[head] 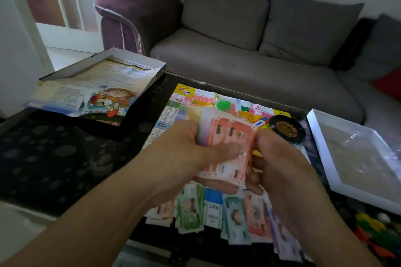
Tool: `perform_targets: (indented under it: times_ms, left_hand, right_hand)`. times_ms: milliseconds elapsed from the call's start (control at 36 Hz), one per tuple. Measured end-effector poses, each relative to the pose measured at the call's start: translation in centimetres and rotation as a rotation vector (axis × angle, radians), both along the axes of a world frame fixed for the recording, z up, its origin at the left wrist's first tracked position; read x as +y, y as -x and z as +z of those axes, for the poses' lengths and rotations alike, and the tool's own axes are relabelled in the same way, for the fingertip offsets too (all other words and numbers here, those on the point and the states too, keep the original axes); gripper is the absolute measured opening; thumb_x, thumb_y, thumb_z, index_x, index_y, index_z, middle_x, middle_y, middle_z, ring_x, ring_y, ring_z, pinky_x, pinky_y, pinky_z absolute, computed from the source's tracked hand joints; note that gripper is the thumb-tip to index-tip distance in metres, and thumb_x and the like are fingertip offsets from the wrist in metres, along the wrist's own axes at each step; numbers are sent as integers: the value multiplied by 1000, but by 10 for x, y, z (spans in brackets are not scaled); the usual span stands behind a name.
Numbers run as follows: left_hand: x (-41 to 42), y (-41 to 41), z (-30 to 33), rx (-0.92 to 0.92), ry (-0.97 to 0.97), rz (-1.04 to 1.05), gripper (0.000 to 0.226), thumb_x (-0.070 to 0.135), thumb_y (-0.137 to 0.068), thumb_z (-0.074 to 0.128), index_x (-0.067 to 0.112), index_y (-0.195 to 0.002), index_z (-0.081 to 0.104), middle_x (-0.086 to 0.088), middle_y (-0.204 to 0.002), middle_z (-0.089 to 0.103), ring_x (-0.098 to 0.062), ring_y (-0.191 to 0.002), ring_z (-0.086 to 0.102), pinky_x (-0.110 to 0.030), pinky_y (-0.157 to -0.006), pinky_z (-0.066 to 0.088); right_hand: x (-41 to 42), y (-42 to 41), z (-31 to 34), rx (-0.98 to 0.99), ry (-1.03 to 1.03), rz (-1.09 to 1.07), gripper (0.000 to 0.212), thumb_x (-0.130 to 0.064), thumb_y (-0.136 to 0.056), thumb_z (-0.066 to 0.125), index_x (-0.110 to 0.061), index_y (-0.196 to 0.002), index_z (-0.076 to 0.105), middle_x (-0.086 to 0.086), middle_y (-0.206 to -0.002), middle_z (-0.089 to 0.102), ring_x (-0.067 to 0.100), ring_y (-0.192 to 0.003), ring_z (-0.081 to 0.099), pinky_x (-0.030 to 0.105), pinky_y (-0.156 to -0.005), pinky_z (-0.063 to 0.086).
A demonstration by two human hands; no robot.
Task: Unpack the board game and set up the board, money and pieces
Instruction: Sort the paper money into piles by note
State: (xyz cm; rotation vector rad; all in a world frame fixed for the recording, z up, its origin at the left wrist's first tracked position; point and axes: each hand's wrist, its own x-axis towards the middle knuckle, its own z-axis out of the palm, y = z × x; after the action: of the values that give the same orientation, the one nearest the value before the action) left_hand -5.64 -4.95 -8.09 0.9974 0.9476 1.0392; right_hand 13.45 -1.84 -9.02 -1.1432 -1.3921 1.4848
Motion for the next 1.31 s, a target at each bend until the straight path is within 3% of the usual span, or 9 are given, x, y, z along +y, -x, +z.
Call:
perform_targets:
  times_ms: [83, 222, 333, 444, 556, 750, 917, 1167, 1306]
  left_hand:
    - [-2, -22, -8, 22, -9, -54, 23, 12, -91, 75, 9, -114, 76, -16, -106, 79, -35, -96, 78, -48, -74, 66]
    - [-3, -39, -11, -66, 85, -87, 29, 17, -95, 68, 2, -119, 72, -18, -109, 78, -32, -100, 77, -42, -76, 66]
    - [-3, -46, -13, -97, 83, -45, 26, 8, -99, 59, 4, -123, 70, -18, -113, 77, -35, -102, 76, -48, -75, 66]
    - [-2, -54, -18, -31, 32, 2, 25, 6, -92, 65, 5, -115, 74, -18, -108, 78, -36, -96, 78, -45, -66, 66]
    - [-2, -58, -24, 55, 14, 61, 23, 12, -84, 73, 7, -106, 79, -18, -103, 79, -37, -91, 78, -43, -61, 66]
    - [-4, -58, -19, -37, 93, 66, 23, 13, -92, 67, 0, -110, 75, -22, -106, 78, -39, -96, 77, -50, -67, 66]
    - [-4, -52, -23, 66, 1, 136, 18, 6, -87, 73, 9, -103, 80, -18, -104, 79, -38, -93, 78, -56, -77, 64]
    - [-2, -44, -23, 160, -19, 82, 12, 11, -86, 77, 14, -97, 82, -13, -98, 81, -33, -87, 79, -41, -63, 65]
    - [-2, -45, -25, 190, -31, 98, 12, 12, -87, 77, 15, -97, 83, -11, -96, 81, -32, -85, 79, -43, -65, 66]
  right_hand:
    - [-16, -12, -4, -60, -100, -25, 24, -41, -88, 76, -24, -105, 78, 10, -103, 78, 51, -92, 69, 68, -77, 57]
    - [-13, -24, -16, -34, -64, -133, 10, -18, -97, 69, -11, -96, 76, 9, -92, 78, 28, -83, 77, 31, -62, 60]
    - [-8, -38, -19, -203, -187, -187, 24, -32, -95, 73, -8, -94, 71, 22, -92, 71, 42, -79, 68, 46, -62, 56]
    - [-10, -46, -12, -154, -146, -146, 10, -26, -96, 73, -17, -96, 77, 9, -94, 78, 30, -86, 76, 56, -76, 64]
    - [-14, -48, -7, -111, -123, -114, 10, -17, -96, 73, -23, -94, 81, -2, -93, 81, 19, -86, 79, 50, -80, 66]
    - [-12, -51, -8, -129, -109, -140, 11, -15, -96, 74, -22, -95, 82, 4, -90, 80, 24, -83, 79, 56, -79, 65]
    - [-13, -45, -10, -111, -107, -117, 10, -21, -94, 75, -27, -93, 82, 4, -92, 81, 25, -87, 79, 57, -81, 64]
    - [-12, -35, -17, -176, -137, -167, 7, -24, -94, 76, -22, -90, 81, 0, -86, 79, 19, -82, 77, 43, -75, 66]
    - [-14, -27, -26, -321, -170, -65, 34, -45, -106, 56, -20, -97, 76, 6, -92, 76, 27, -88, 73, 54, -83, 60]
